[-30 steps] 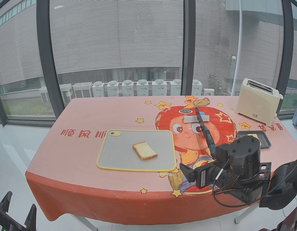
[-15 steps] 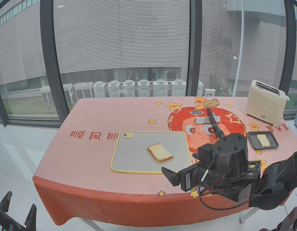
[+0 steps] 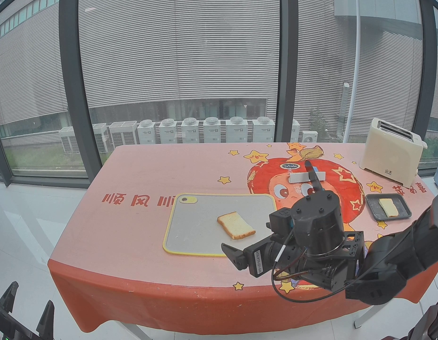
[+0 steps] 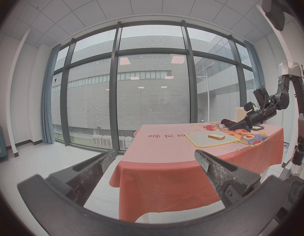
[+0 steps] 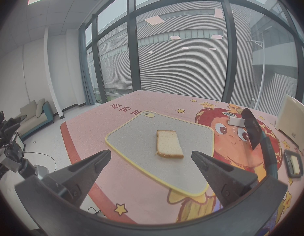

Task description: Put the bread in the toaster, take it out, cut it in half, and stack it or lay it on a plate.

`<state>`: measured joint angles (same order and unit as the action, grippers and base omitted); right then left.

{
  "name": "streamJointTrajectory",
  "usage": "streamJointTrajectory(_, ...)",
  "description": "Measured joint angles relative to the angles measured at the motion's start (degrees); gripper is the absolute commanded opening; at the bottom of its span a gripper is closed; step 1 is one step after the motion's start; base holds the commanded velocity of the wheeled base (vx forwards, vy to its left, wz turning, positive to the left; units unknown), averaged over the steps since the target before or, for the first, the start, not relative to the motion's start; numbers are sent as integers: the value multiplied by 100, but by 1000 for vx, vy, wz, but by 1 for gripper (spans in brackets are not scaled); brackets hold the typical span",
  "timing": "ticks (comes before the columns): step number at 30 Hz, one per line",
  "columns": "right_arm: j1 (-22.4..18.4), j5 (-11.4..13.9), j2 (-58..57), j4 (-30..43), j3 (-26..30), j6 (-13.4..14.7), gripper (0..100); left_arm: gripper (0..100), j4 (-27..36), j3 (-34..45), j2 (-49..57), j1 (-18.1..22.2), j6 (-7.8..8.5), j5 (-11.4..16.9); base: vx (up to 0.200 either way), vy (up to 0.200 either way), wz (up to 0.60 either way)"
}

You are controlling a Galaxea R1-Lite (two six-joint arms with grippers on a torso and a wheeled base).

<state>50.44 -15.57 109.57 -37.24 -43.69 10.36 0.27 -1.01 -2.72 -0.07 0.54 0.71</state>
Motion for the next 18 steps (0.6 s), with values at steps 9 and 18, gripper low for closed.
streamJointTrajectory(9,-28,9,523,16,-560,-101,100,100,-2,0,0,-4,0,0,0,0,0)
streamJointTrajectory(18,-83,129,868,54,-837,-267,100,100,0,0,0,-4,4,0,0,0,0)
